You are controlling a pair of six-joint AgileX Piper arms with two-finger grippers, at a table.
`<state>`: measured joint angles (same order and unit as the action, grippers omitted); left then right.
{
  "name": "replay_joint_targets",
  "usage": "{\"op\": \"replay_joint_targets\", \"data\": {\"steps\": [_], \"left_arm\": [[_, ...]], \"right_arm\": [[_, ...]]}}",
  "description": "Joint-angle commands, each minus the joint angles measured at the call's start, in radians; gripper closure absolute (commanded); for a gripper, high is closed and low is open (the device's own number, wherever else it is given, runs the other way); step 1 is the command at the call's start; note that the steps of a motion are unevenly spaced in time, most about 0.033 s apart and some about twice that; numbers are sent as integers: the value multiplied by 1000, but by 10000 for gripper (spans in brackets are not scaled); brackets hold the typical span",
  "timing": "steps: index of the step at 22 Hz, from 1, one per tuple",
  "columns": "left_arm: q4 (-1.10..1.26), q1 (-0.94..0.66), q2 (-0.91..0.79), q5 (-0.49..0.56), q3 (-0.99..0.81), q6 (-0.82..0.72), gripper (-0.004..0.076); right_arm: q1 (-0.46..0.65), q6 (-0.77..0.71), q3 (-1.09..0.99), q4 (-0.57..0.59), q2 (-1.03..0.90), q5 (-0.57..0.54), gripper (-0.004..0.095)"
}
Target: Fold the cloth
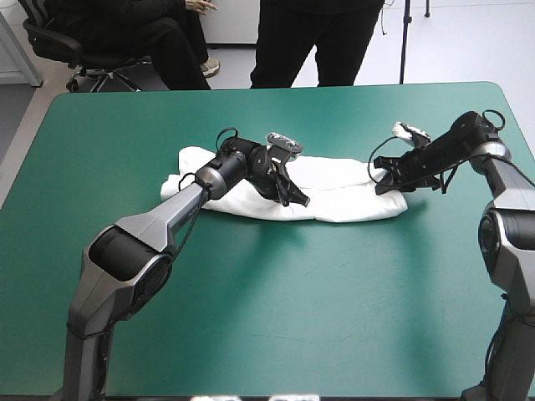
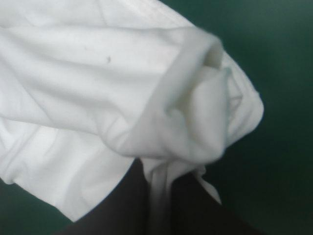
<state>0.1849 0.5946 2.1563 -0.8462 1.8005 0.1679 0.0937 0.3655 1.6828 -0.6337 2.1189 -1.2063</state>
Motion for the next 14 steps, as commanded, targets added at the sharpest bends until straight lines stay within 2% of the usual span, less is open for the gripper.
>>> {"op": "replay_joint_targets", "data": {"steps": [1, 7, 14], "left_arm": [[15, 5, -30, -45, 10, -5, 741], [16, 3, -30, -40, 10, -5, 741], [16, 3, -30, -44, 10, -5, 741]], "right_arm": [[-3, 26, 26, -91, -96, -45, 925], [-93, 30, 26, -126, -300, -41, 925], [-195, 14, 93, -151, -402, 40, 925]]}}
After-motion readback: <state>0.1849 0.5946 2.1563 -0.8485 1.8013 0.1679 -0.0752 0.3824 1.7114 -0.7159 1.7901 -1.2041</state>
